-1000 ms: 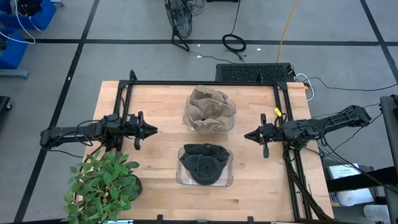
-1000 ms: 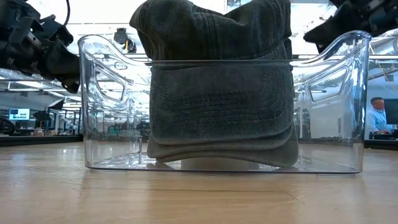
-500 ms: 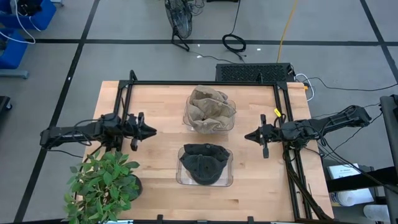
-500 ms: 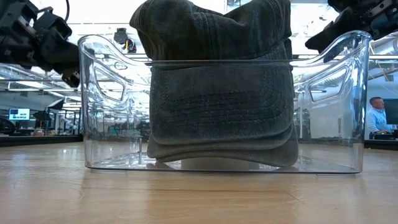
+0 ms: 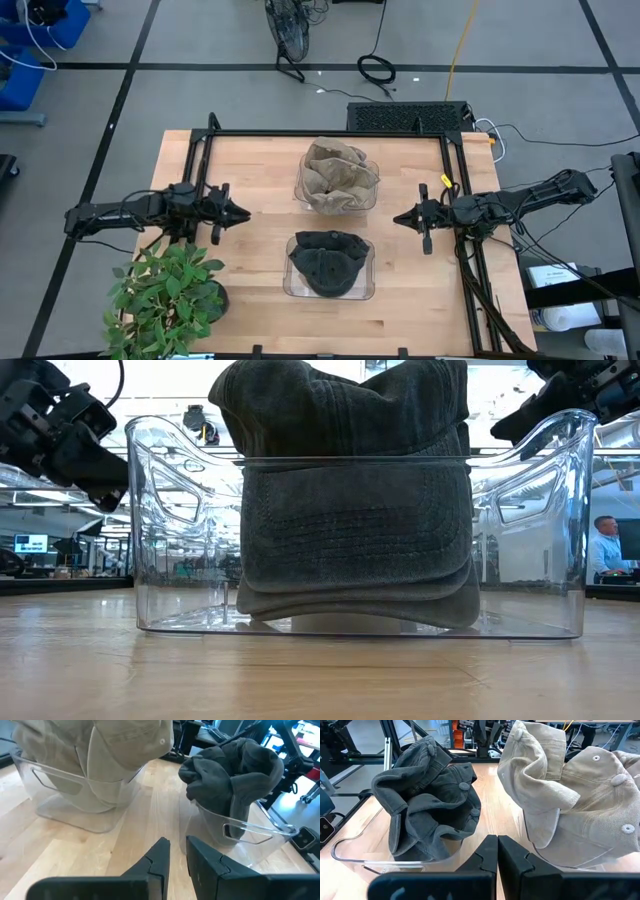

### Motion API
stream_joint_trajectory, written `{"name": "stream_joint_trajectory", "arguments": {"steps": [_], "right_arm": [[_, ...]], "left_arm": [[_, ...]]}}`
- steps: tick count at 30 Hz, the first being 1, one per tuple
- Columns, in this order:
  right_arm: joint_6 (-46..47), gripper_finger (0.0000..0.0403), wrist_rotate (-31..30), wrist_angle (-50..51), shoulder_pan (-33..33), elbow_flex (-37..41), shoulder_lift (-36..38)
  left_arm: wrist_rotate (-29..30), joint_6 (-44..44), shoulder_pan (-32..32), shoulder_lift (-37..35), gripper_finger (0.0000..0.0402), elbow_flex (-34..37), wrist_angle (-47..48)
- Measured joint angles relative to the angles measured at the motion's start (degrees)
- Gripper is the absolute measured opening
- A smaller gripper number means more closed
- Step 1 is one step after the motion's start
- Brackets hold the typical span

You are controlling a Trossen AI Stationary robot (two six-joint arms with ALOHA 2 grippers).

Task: Pick & Place hat
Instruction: Return to Home Position

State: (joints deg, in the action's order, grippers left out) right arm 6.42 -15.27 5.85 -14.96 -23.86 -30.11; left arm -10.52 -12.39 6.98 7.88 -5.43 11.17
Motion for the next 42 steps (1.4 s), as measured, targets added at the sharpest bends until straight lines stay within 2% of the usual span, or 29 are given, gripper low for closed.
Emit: {"name": "stream_joint_trajectory", "arguments": {"steps": [10,17,22,28,34,37,42], "right_arm": [[-0.1,0.0000,-1.3,0.6,0.0,0.0,0.0],[-0.2,0.0000,-1.2,7.6,0.0,0.0,0.0],[-1.2,0.0000,-1.1,7.9,-0.1,2.0,1.3],[-0.6,0.0000,-0.2,2.2,-0.5,10.3,9.0],[-1.3,0.0000,7.5,-5.0,0.7,17.7,17.4],[-4.1,0.0000,10.9,-6.0,1.4,18.8,21.4],[-12.2,0.0000,11.1,-6.9,2.4,18.9,29.0]], "left_arm": [[0.0,2.6,0.0,0.0,0.0070,0.0,3.3],[0.0,2.6,0.0,0.0,0.0069,0.0,2.8],[0.0,2.6,0.0,0.0,0.0070,0.0,2.1],[0.0,2.6,0.0,0.0,0.0069,0.0,2.1],[0.0,2.6,0.0,0.0,0.0070,0.0,2.1],[0.0,2.6,0.0,0.0,0.0069,0.0,2.1],[0.0,2.6,0.0,0.0,0.0069,0.0,2.1]]}}
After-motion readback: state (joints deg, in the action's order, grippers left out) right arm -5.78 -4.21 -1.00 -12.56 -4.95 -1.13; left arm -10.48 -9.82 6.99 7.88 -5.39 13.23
